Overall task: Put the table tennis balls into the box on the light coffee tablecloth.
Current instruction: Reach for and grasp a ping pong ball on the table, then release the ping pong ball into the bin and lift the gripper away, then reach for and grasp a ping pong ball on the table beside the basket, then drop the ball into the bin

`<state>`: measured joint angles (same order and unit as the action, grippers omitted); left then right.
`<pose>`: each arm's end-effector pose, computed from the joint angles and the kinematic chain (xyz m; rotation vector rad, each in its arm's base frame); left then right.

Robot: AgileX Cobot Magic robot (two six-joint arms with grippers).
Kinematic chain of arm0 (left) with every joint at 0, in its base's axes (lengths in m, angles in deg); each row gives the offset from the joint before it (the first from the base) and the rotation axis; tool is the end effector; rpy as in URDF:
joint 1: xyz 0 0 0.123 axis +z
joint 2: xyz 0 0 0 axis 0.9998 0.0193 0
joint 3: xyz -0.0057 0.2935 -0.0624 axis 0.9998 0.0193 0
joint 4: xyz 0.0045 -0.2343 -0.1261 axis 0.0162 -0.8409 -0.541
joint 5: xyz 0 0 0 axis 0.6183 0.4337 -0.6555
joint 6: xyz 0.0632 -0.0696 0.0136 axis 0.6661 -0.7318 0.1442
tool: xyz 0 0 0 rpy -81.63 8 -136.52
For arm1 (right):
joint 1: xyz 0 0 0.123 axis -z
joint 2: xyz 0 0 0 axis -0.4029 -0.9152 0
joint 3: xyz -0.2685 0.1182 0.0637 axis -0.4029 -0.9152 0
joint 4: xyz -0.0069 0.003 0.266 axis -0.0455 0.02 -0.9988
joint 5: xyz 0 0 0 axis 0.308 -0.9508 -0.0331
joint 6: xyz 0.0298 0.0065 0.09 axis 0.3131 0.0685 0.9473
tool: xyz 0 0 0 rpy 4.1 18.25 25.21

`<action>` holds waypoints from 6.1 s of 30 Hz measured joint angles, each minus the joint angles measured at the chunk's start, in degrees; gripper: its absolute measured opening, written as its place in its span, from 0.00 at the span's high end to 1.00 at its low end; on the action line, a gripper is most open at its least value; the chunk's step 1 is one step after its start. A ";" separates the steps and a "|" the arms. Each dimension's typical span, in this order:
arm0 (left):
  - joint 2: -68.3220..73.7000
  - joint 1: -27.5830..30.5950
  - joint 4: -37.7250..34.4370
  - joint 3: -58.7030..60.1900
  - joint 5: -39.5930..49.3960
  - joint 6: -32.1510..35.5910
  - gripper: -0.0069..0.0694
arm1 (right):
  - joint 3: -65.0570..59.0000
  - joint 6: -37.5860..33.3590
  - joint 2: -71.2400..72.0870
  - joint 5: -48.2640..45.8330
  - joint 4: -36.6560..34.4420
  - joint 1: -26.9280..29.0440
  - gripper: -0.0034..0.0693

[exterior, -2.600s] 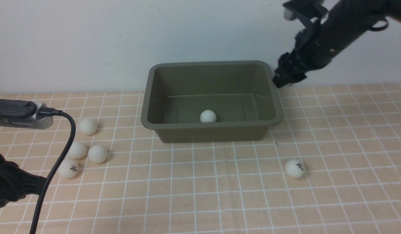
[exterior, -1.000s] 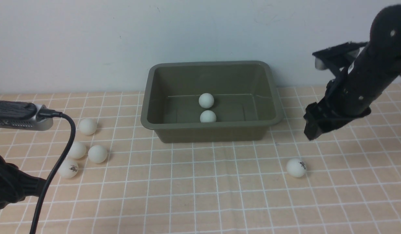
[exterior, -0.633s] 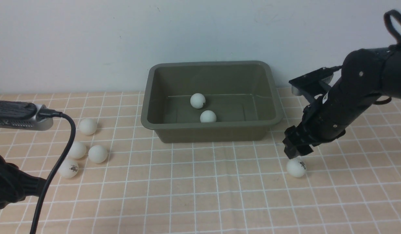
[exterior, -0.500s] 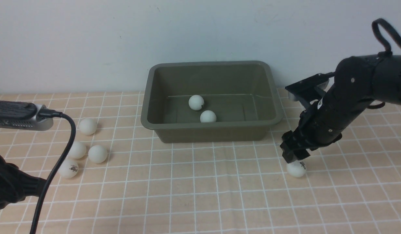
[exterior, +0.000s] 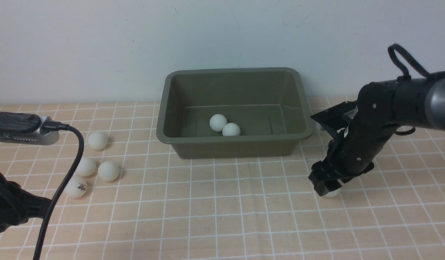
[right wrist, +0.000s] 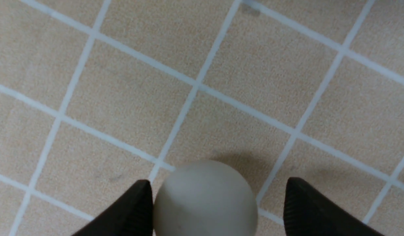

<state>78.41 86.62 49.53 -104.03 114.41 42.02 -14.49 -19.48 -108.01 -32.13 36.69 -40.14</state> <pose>0.1858 -0.0098 0.2997 0.0773 2.7003 -0.0417 0.3722 0.1159 0.1514 -0.6939 2.9557 0.1095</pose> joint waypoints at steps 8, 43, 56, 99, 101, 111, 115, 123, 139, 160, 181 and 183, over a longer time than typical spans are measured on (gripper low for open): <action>0.00 0.00 0.00 0.00 0.00 0.00 1.00 | 3.18 0.12 -0.26 -7.11 0.89 0.00 0.45; 0.00 0.00 0.01 0.00 -1.01 0.00 1.00 | 42.85 3.02 -15.96 -11.86 -9.92 -4.00 0.45; 0.00 0.00 0.37 0.00 -6.50 3.78 0.93 | 45.00 0.25 -16.15 -11.72 -9.36 -4.00 0.32; 39.32 3.56 9.81 -15.97 -19.41 -7.94 0.33 | -14.81 8.02 91.53 -12.50 3.66 12.44 0.98; 40.68 3.57 8.04 -15.97 -19.19 -6.43 0.33 | -15.08 8.83 92.18 -13.08 3.42 12.44 0.98; 44.94 3.57 6.90 -16.04 -19.78 -4.76 0.33 | -15.44 8.78 89.29 -13.80 1.96 12.44 0.98; 45.91 3.57 6.96 -16.04 -20.49 -4.76 0.33 | -15.44 8.17 88.66 -13.80 1.72 12.44 0.98; 47.83 3.57 6.96 -16.04 -21.29 -4.62 0.36 | -15.44 7.76 88.21 -13.57 1.51 12.44 0.98; 46.76 3.62 7.13 -21.93 -5.99 -4.36 0.52 | -15.44 7.57 88.21 -13.38 1.51 12.44 0.98; 54.47 -12.39 -22.57 -49.13 -13.68 19.04 0.52 | -15.44 7.57 88.21 -13.34 1.51 12.44 0.98; 62.33 -12.85 -21.59 -55.93 -11.25 18.94 0.41 | -15.44 7.57 88.21 -15.31 0.52 12.44 0.98; 59.70 -12.85 -19.03 -55.93 -10.09 18.94 0.41 | -15.44 7.57 88.21 -15.31 0.52 12.44 0.98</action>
<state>138.11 73.77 30.49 -159.96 104.33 60.96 -29.93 -11.91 -19.80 -47.45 37.21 -27.70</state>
